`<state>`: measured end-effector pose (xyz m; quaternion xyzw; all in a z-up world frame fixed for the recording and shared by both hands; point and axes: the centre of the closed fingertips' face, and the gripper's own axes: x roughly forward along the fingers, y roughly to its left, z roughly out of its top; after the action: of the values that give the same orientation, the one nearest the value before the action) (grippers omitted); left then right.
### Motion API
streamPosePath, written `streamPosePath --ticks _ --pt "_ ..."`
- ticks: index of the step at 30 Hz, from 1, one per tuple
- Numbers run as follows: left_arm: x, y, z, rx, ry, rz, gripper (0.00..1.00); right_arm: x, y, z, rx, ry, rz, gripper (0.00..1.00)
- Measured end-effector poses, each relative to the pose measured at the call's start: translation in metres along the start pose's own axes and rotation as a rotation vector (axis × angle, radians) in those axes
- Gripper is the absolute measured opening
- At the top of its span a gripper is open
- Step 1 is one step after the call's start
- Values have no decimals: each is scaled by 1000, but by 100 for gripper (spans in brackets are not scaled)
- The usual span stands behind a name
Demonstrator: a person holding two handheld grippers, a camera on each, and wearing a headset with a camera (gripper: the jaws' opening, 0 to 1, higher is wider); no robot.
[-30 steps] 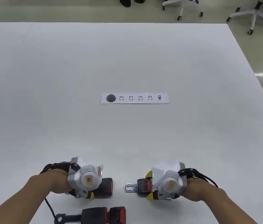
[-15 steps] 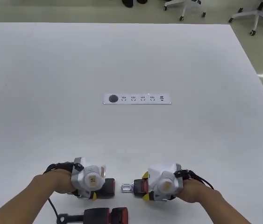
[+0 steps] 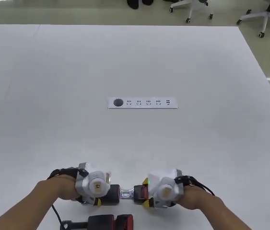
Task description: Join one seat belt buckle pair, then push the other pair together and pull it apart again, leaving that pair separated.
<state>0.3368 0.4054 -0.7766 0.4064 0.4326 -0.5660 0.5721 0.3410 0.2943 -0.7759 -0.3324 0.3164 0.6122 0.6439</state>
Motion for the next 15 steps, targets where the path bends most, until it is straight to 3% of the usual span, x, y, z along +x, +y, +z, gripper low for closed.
streamPosePath --ticks 15 --pt "-2 0 1 2 5 1 32 5 -1 2 -16 6 9 31"
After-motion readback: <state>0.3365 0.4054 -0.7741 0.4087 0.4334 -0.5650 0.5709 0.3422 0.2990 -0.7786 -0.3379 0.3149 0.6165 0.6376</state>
